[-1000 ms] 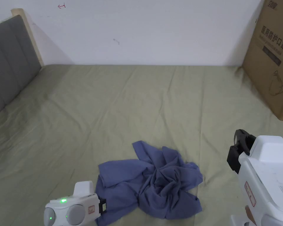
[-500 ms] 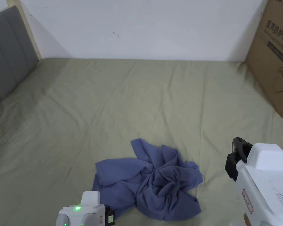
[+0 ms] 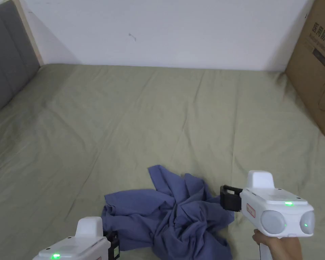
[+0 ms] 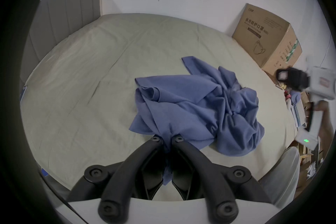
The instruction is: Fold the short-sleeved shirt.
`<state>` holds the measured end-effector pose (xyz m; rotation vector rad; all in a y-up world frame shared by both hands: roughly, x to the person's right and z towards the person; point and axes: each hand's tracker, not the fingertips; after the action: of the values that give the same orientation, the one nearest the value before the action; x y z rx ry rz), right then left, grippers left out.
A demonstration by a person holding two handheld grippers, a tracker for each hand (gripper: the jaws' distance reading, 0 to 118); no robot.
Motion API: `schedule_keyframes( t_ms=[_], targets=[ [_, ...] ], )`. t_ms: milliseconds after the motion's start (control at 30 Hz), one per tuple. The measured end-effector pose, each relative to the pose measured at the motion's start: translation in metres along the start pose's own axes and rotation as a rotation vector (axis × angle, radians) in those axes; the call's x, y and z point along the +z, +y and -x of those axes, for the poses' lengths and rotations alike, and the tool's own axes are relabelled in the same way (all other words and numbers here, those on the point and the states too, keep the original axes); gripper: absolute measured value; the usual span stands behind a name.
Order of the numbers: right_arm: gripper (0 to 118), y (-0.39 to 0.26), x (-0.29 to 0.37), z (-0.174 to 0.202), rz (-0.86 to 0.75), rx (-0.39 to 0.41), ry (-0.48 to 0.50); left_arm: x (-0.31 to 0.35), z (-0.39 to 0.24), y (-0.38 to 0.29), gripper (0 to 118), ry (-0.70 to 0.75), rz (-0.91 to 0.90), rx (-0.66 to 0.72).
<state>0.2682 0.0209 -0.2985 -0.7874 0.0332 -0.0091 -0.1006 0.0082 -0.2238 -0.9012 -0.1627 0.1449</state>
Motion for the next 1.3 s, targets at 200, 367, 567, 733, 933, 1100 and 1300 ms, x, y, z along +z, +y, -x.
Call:
schedule_keyframes(
  t_ms=[200,367,567,733,933,1100,1300],
  targets=[
    [87,-0.019,-0.087,-0.012,0.22,-0.021,0.051,-0.01,0.002,0.0,4,-0.015,0.01,-0.001],
    [38,-0.027,-0.076,0.006,0.244,-0.115,0.156,-0.014,0.011,-0.002,4,-0.028,0.017,0.01],
    [9,-0.017,-0.039,-0.009,0.102,-0.059,0.114,-0.007,0.014,0.002,4,-0.06,-0.002,0.04],
    [8,0.008,0.032,-0.033,-0.055,-0.055,0.102,0.009,0.019,0.023,4,-0.102,-0.064,0.087],
    [8,0.051,0.119,-0.066,-0.253,-0.079,0.043,0.041,0.03,0.087,4,-0.137,-0.185,0.115],
    [8,0.097,0.164,-0.083,-0.365,-0.042,-0.028,0.067,0.042,0.17,4,-0.094,-0.315,0.061],
    [8,0.159,0.178,-0.094,-0.446,-0.054,-0.059,0.092,0.039,0.268,4,-0.008,-0.431,-0.013]
  ],
)
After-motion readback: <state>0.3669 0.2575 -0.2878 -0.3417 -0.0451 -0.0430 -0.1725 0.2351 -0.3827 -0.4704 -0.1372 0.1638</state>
